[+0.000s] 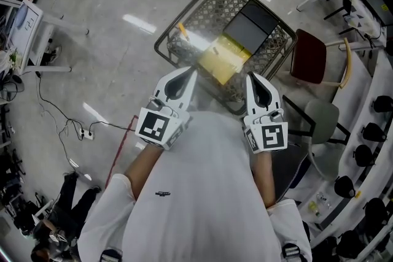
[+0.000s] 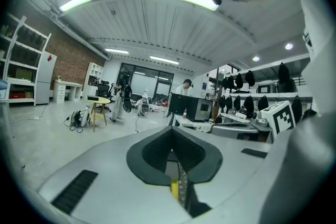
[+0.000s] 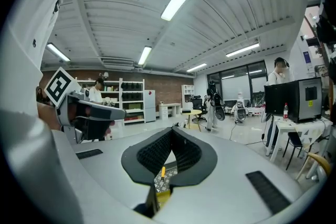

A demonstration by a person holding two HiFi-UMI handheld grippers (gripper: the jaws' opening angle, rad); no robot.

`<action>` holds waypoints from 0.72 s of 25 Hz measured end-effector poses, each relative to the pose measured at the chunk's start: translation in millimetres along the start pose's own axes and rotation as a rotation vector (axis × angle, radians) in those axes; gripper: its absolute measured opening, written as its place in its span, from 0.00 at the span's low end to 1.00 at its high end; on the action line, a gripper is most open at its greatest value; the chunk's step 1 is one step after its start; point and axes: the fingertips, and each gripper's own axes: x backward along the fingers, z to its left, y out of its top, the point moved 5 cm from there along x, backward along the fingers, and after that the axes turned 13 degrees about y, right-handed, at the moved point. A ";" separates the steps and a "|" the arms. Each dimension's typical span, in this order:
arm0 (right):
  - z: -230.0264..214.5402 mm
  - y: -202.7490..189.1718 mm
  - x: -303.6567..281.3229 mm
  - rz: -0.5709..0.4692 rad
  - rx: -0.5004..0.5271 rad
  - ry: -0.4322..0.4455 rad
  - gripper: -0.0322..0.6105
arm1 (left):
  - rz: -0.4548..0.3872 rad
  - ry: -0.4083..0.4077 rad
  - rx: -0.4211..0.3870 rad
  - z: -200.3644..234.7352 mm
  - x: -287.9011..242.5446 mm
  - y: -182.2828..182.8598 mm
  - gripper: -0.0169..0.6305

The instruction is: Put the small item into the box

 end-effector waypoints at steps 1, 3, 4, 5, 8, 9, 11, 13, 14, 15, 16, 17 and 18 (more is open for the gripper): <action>-0.3 0.2 -0.3 0.000 -0.001 -0.001 0.05 | 0.004 0.001 0.000 0.3 0.0 -0.6 0.03; -0.9 1.5 -0.3 -0.003 -0.002 -0.004 0.05 | 0.008 0.000 0.001 -0.1 -0.8 -1.0 0.03; -1.1 2.1 0.0 -0.005 -0.004 -0.006 0.05 | 0.008 0.000 0.002 -0.5 -1.4 -0.8 0.03; -1.0 2.5 0.5 -0.006 -0.005 -0.008 0.05 | 0.009 0.000 0.002 -0.9 -1.9 -0.5 0.03; -0.2 2.5 1.0 -0.007 -0.008 -0.012 0.05 | 0.010 -0.009 -0.004 -1.9 -2.3 -0.7 0.03; 0.2 2.3 0.9 -0.006 -0.008 -0.013 0.05 | 0.012 -0.011 -0.006 -1.9 -2.1 -0.8 0.03; 1.2 1.8 0.6 -0.003 -0.008 -0.015 0.05 | 0.009 -0.014 -0.003 -1.6 -1.9 -0.5 0.03; 2.0 1.7 -0.1 -0.001 -0.007 -0.016 0.05 | 0.012 -0.015 -0.002 -1.0 -1.9 -0.3 0.03; 2.0 1.6 -0.3 -0.001 -0.008 -0.017 0.05 | 0.016 -0.014 -0.002 -0.8 -2.0 -0.5 0.03; 1.6 1.4 -0.4 -0.003 -0.009 -0.019 0.05 | 0.017 -0.013 0.000 -0.8 -2.4 -0.4 0.03; 0.8 1.3 -0.2 -0.006 -0.011 -0.020 0.05 | 0.019 -0.011 0.003 -1.1 -3.0 -0.2 0.03; -0.2 1.2 0.1 -0.010 -0.013 -0.021 0.05 | 0.021 -0.008 0.006 -1.4 -3.6 -0.1 0.03; -1.3 1.1 0.4 -0.013 -0.015 -0.022 0.05 | 0.023 -0.006 0.009 -1.8 -4.2 0.0 0.03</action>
